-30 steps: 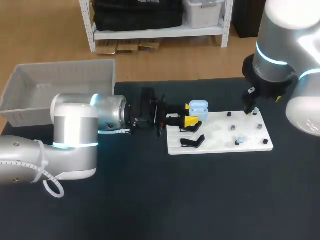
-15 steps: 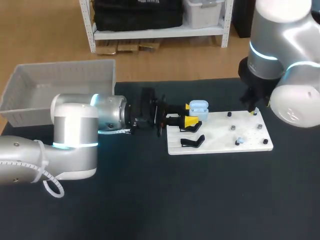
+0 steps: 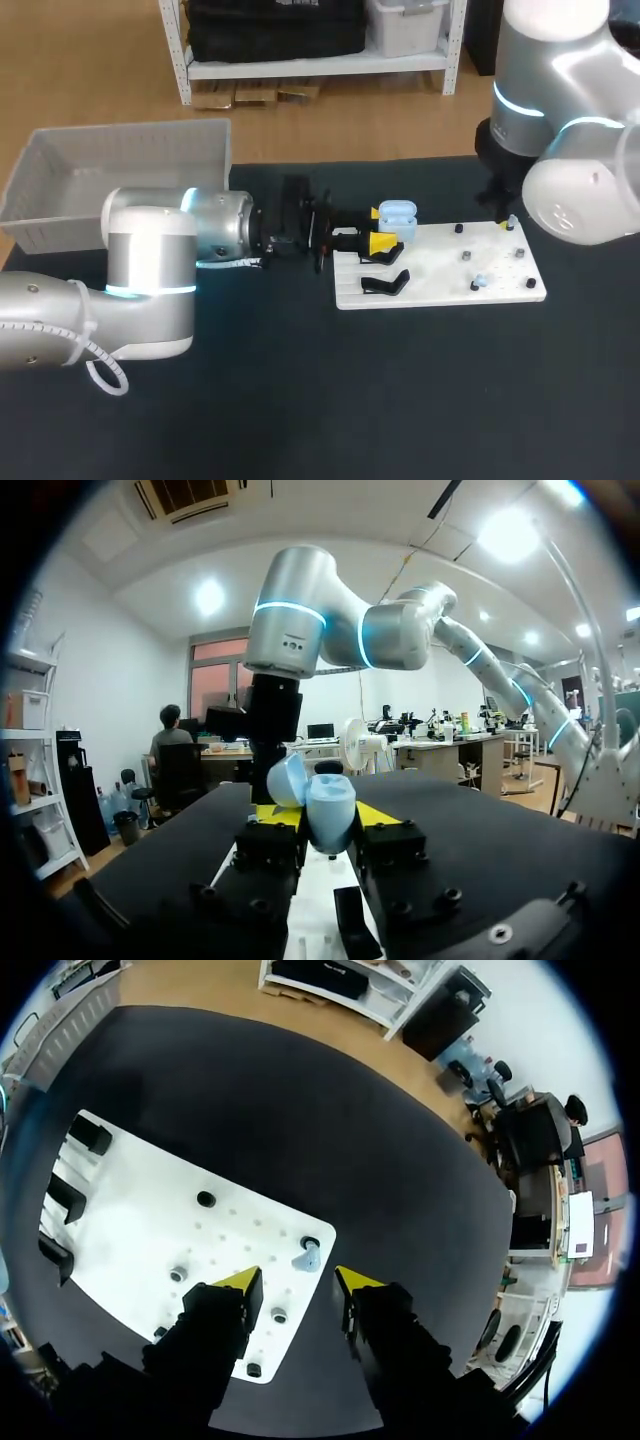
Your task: Pick up each earbud case from the left stands, insert the matching earbuds, close the lid, and place the case in the box.
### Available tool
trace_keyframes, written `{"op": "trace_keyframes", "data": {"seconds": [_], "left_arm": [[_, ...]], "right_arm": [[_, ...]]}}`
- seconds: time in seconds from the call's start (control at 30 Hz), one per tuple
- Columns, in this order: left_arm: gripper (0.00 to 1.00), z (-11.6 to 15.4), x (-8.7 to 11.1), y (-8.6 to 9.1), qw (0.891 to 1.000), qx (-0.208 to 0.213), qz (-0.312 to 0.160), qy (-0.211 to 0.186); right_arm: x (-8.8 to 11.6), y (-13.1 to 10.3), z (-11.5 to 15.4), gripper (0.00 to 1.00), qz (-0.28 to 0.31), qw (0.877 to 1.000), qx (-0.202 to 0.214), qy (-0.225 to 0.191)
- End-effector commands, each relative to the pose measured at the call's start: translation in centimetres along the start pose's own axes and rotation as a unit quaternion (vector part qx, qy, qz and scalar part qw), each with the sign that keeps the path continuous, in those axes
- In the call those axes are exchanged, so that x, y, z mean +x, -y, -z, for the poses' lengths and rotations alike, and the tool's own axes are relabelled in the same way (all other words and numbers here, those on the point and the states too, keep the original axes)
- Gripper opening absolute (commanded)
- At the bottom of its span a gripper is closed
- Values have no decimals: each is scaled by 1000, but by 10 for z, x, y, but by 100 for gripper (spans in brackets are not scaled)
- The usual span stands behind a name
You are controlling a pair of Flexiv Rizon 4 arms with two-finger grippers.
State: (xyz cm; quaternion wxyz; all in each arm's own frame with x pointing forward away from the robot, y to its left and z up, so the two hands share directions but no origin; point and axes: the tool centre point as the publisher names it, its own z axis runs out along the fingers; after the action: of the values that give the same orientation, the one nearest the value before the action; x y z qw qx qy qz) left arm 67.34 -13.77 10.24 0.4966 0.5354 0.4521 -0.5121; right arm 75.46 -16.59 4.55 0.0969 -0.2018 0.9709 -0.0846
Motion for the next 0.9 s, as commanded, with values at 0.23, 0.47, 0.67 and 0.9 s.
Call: {"op": "trace_keyframes", "data": {"seconds": [0.23,0.47,0.67,0.9], "left_arm": [[0,0,1,1,1000,-2,-2,2],[0,0,1,1,1000,-2,-2,2],[0,0,1,1,1000,-2,-2,2],[0,0,1,1,1000,-2,-2,2]], "right_arm": [[1,0,-9,37,-6,1000,2,-3],[2,-1,-12,37,-8,1000,0,-6],[1,-1,-15,36,-10,1000,0,-5],[-1,0,-17,30,-15,1000,1,-6]]}}
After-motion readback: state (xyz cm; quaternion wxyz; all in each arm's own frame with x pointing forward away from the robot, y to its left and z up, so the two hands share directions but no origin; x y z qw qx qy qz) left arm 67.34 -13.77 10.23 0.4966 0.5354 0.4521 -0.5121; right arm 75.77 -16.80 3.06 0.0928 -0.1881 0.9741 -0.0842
